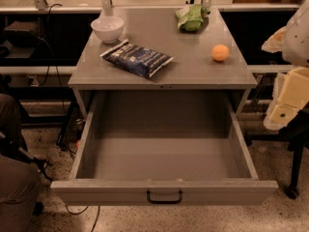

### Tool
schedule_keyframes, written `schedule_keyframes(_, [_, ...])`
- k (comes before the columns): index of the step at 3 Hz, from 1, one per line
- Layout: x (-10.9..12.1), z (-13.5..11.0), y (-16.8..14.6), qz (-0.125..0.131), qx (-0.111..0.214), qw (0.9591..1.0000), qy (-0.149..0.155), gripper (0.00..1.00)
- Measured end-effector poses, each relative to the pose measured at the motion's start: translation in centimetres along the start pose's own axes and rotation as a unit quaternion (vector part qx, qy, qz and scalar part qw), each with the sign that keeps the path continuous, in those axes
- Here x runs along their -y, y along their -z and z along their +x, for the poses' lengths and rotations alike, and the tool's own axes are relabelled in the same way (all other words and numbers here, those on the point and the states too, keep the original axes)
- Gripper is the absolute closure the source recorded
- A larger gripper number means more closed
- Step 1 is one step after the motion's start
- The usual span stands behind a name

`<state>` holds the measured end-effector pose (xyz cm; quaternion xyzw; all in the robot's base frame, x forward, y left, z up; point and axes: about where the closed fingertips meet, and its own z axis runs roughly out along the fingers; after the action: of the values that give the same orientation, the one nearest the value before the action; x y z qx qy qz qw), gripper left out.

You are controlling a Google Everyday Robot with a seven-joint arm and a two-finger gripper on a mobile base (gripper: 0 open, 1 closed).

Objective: Place orange into top drawer

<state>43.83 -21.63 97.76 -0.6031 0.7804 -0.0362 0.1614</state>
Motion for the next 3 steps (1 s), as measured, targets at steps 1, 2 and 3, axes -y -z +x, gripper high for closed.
schedule_keyframes(1, [0.0, 0.0, 0.0, 0.000, 0.000, 1.0000, 0.000, 0.00])
schedule_keyframes(2, [2.3, 0.6, -0.2, 0.031, 0.018, 0.9989, -0.030, 0.00])
schedule_keyframes(3, [12.8, 2.5, -0.9, 0.119, 0.103, 0.9771, -0.143, 0.00])
